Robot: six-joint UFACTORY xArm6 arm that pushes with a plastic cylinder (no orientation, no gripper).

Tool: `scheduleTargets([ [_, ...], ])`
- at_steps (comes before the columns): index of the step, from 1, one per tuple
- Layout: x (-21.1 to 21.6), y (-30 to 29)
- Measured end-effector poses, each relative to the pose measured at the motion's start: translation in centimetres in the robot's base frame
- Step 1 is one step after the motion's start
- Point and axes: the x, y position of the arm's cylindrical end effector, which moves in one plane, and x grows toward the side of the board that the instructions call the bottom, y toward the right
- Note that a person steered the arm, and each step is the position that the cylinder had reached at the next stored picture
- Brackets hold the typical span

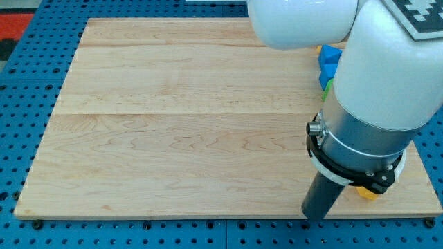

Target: Move the yellow hexagon towards center

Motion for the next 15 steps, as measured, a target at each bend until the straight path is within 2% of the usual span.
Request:
scheduleTargets([
  [9, 0.1, 1.5],
  [11, 0.0, 19.7],
  [12, -2.5, 17.0],
  [13, -3.8, 7.9],
  [14, -7.1, -0.7],
  [15, -7.3, -6.1],
])
